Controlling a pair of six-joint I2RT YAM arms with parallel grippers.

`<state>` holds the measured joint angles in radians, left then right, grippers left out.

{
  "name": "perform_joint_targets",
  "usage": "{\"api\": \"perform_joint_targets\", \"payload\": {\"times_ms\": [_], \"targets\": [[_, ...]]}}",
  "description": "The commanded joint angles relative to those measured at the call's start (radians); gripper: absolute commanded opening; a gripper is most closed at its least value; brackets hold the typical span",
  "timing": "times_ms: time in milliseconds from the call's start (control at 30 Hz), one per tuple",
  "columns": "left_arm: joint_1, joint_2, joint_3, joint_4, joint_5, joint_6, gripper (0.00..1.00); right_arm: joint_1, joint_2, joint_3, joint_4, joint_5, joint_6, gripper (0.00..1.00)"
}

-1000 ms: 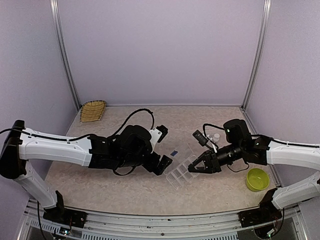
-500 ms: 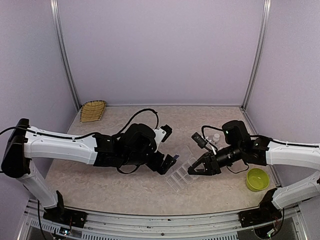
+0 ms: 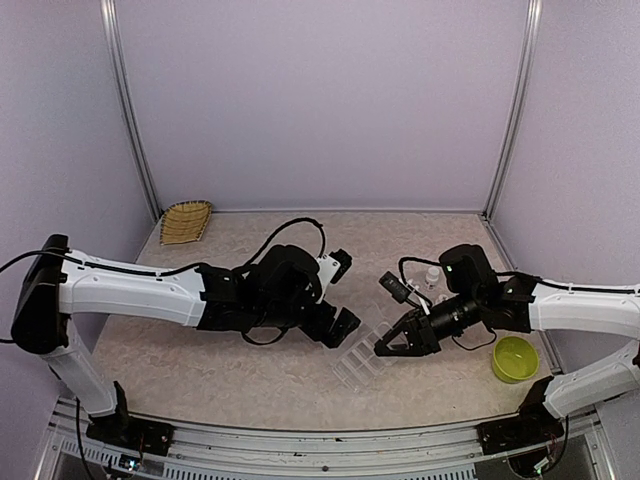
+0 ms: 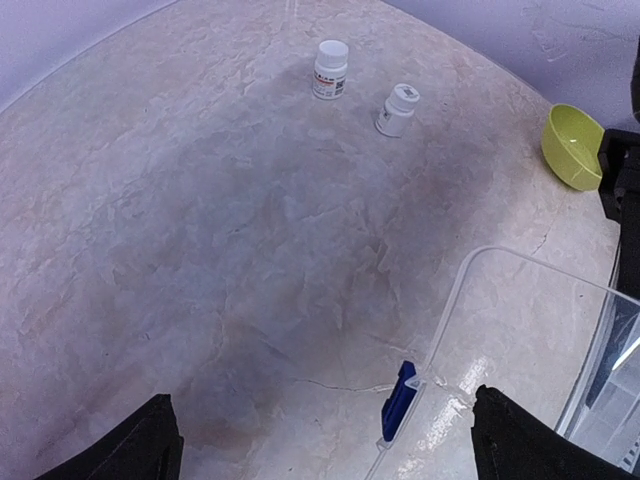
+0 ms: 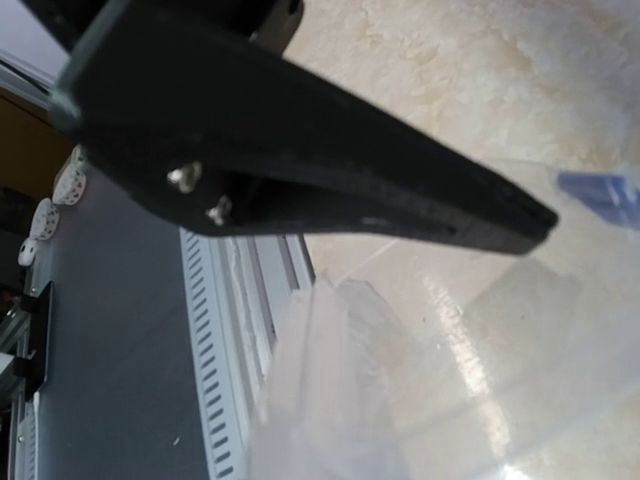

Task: Sort the pills into containers
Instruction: Adjust the lid of the pill container.

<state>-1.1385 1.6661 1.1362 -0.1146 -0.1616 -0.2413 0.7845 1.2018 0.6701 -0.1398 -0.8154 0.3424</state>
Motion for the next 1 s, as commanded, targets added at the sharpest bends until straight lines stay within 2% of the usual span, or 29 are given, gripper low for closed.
{"api": "perform_joint_targets", "payload": {"times_ms": [0,200,567,967], "targets": [[-0.007,0.025,0.01,0.018,0.063,-0.01,0.99,0.014,-0.001,0.021,0.091,-0.034,-0.028,0.12],[0.017,-0.039,-0.039,0.02,-0.041,-0.042,0.99,0.015,0.008,0.017,0.083,0.003,-0.017,0.12],[0.066,-0.289,-0.196,0.085,-0.175,-0.088,0.99,0.009,0.102,0.031,0.118,0.055,0.043,0.13],[0.08,-0.375,-0.31,0.076,-0.235,-0.121,0.99,-0.01,0.296,0.122,0.207,0.124,0.199,0.14]]}}
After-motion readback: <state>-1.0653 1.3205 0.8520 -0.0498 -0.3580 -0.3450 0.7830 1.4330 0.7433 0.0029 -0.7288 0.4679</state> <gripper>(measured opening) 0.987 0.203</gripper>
